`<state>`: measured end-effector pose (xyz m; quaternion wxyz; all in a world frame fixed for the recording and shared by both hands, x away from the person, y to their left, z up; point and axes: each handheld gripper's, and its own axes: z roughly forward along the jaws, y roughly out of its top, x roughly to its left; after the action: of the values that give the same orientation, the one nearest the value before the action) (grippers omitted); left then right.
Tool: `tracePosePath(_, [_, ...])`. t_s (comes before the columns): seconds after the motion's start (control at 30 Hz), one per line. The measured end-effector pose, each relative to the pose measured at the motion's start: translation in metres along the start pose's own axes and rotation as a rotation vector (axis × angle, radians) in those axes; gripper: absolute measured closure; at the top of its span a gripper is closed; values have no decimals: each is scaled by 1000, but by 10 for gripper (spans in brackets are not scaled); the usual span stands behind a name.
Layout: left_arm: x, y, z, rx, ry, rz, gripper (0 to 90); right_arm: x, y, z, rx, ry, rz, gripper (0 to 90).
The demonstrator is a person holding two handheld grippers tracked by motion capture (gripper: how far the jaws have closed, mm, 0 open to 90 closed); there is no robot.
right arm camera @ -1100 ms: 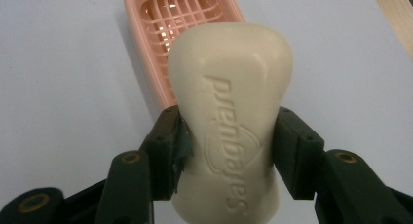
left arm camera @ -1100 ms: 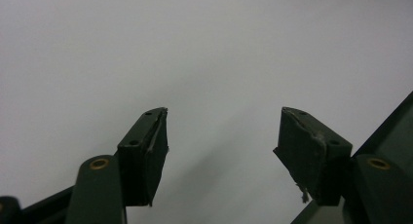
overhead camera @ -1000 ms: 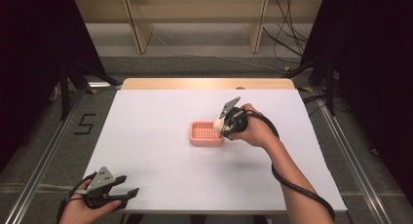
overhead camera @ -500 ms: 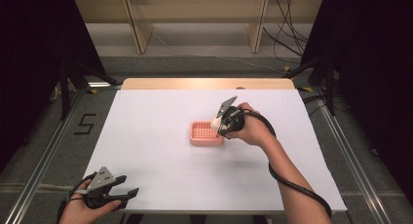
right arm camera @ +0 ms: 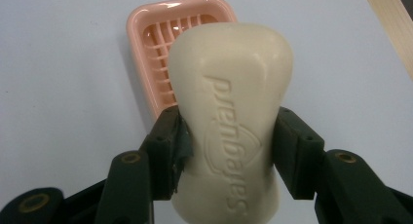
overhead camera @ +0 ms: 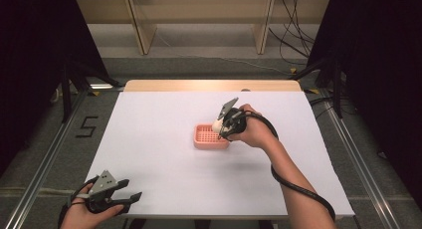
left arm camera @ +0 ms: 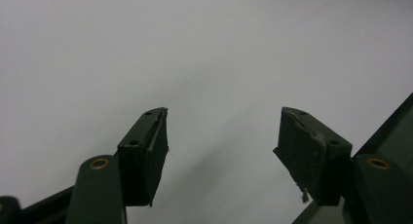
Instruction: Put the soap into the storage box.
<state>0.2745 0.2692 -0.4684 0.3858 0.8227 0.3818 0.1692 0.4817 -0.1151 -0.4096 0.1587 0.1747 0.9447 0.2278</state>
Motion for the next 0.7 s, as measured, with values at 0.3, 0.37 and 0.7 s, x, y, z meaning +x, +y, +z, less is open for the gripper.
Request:
tracePosePath(0.3, [1, 0, -1, 6, 0, 11, 352, 0, 6, 1, 3, 9, -9, 506])
tracePosePath(0.37, [0, 0, 0, 1, 0, 6, 351, 0, 6, 2, 3, 6, -9, 506])
tracePosePath(0.7, [0, 0, -1, 5, 1, 3, 352, 0, 14, 4, 3, 8, -25, 506])
